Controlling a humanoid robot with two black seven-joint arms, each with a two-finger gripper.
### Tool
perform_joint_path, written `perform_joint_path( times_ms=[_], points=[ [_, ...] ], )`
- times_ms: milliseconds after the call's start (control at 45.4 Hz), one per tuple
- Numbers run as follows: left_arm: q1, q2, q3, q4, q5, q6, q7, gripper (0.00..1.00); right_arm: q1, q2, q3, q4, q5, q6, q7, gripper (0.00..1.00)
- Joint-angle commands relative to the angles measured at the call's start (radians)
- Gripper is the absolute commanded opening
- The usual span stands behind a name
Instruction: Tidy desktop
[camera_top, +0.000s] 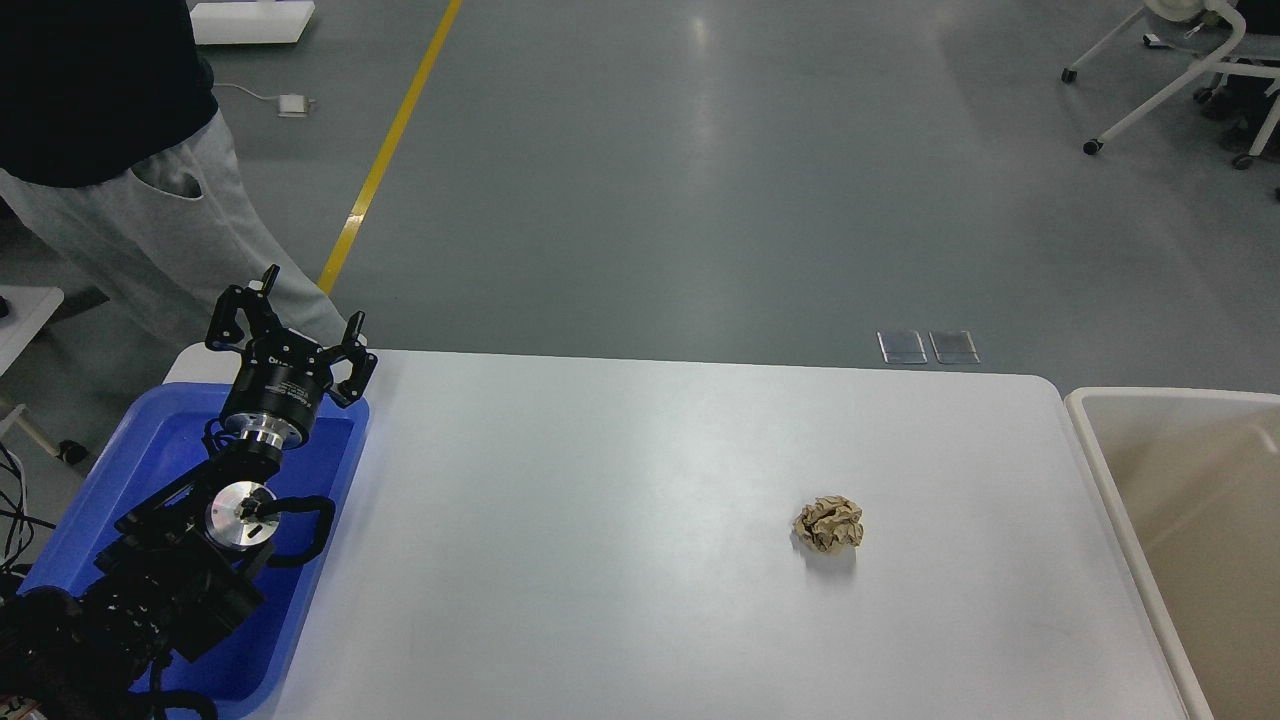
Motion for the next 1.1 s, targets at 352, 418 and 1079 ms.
perform_joint_path(
  times_ms=[352, 418, 1079],
  points=[
    [0.0, 0.0, 0.0, 0.0, 0.0, 0.0, 0.0, 1.0, 0.033, -0.395, 0.332, 0.823, 0.031, 0.044, 0.007, 1.0],
    [0.001, 0.0, 0.0, 0.0, 0.0, -0.002, 0.0, 1.0, 0.013, -0.419, 0.426, 0.962, 0.006, 0.035, 0.011, 1.0],
    [0.001, 0.0, 0.0, 0.0, 0.0, -0.002, 0.0, 1.0, -0.335, -0.017, 0.911, 1.161, -0.248, -0.076, 0.232, 1.0]
  ],
)
